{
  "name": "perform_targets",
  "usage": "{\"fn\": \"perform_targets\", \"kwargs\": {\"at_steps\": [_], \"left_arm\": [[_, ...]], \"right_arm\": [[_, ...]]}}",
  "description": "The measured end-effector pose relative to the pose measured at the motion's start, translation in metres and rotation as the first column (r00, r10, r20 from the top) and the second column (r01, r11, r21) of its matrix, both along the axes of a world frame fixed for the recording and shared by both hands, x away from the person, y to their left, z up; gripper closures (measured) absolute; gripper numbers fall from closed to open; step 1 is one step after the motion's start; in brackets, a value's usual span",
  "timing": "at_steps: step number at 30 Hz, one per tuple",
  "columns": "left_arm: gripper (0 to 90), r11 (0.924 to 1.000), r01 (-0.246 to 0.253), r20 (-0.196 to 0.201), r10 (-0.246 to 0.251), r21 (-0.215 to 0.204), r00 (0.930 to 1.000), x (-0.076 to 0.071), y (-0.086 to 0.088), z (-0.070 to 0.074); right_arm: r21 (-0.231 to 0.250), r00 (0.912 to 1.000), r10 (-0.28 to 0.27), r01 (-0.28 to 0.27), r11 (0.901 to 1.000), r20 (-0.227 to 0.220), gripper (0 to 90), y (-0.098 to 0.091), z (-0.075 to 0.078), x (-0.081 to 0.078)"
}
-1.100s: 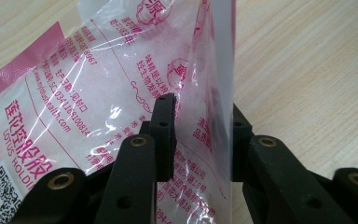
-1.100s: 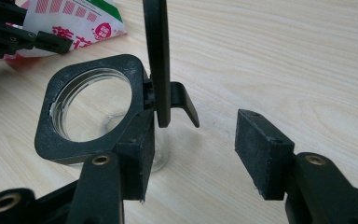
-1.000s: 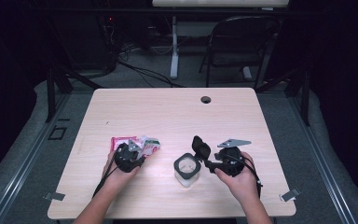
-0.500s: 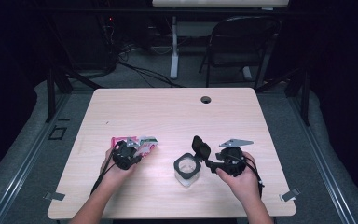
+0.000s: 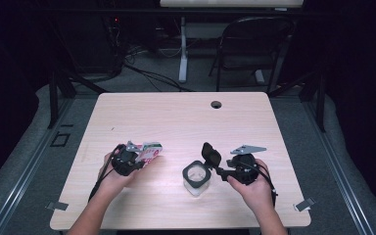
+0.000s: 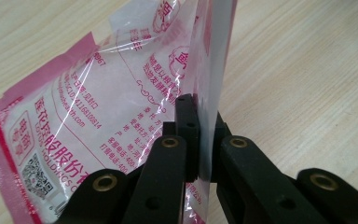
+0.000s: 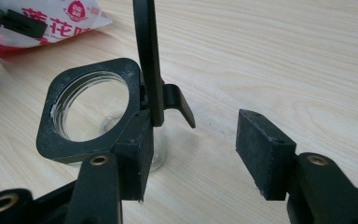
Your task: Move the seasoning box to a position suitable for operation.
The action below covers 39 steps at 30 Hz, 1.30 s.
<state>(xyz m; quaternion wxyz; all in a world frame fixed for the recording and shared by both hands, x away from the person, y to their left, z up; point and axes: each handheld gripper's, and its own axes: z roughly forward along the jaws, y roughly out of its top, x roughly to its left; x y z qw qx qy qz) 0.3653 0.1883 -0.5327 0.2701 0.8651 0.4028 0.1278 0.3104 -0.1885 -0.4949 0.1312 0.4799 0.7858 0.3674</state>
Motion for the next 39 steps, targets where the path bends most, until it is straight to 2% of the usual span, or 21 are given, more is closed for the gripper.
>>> {"fn": "perform_targets", "kwargs": {"at_steps": [2,4,5,6,7,15,19,23,24,25,27,30,34,39], "left_arm": [[90.0,1.0,-0.003,0.004,0.003,-0.005,1.0,-0.001,0.004,0.005],[90.0,0.9999,-0.01,0.024,0.01,-0.003,0.9997,-0.003,0.007,0.012],[90.0,0.9998,-0.02,0.047,0.02,-0.009,0.9987,-0.004,0.011,0.019],[90.0,0.9998,-0.02,0.047,0.02,-0.009,0.9987,-0.004,0.011,0.019],[90.0,0.9996,-0.028,0.066,0.028,-0.011,0.9974,-0.006,0.015,0.026],[90.0,0.9978,-0.066,0.119,0.066,-0.001,0.9907,-0.011,0.033,0.048],[90.0,0.9948,-0.101,0.165,0.101,-0.012,0.9811,-0.016,0.048,0.064],[90.0,0.9887,-0.145,0.214,0.15,-0.038,0.9652,-0.022,0.065,0.079],[90.0,0.9887,-0.145,0.214,0.15,-0.038,0.9652,-0.022,0.065,0.079],[90.0,0.9864,-0.159,0.226,0.165,-0.042,0.9601,-0.024,0.069,0.083],[90.0,0.9857,-0.163,0.229,0.169,-0.045,0.9587,-0.025,0.07,0.085],[90.0,0.9849,-0.165,0.249,0.173,-0.051,0.9529,-0.029,0.074,0.09],[90.0,0.9856,-0.148,0.252,0.164,-0.082,0.9537,-0.033,0.074,0.098],[90.0,0.9905,-0.108,0.265,0.127,-0.086,0.9558,-0.039,0.065,0.106]], "right_arm": [[0.0,1.0,0.0,0.0,1.0,-0.001,46.7,0.0,0.001,0.0],[0.003,1.0,-0.002,0.002,1.0,0.001,46.7,0.0,0.002,0.0],[0.004,1.0,-0.003,0.003,1.0,0.008,46.8,0.0,0.002,0.0],[0.004,1.0,-0.003,0.003,1.0,0.008,46.8,0.0,0.002,0.0],[0.004,1.0,0.001,-0.001,1.0,0.008,46.8,0.0,0.003,0.0],[0.002,0.9999,0.003,-0.003,1.0,0.01,47.0,0.001,0.005,-0.001],[0.009,0.9999,0.002,-0.002,1.0,0.012,47.1,0.0,0.005,-0.001],[0.007,0.9999,0.002,-0.002,1.0,0.011,47.5,-0.001,0.005,-0.001],[0.007,0.9999,0.002,-0.002,1.0,0.011,47.5,-0.001,0.005,-0.001],[0.018,0.9998,0.002,-0.002,0.9998,0.018,47.9,-0.001,0.005,-0.001],[0.018,0.9998,0.0,-0.001,0.9998,0.022,48.1,-0.001,0.006,-0.002],[0.023,0.9997,-0.001,0.0,0.9997,0.025,48.1,-0.001,0.007,-0.002],[0.026,0.9995,0.001,-0.002,0.9997,0.03,48.2,-0.002,0.009,-0.002],[0.03,0.9994,-0.003,0.002,0.9995,0.034,48.3,-0.003,0.011,-0.003]]}}
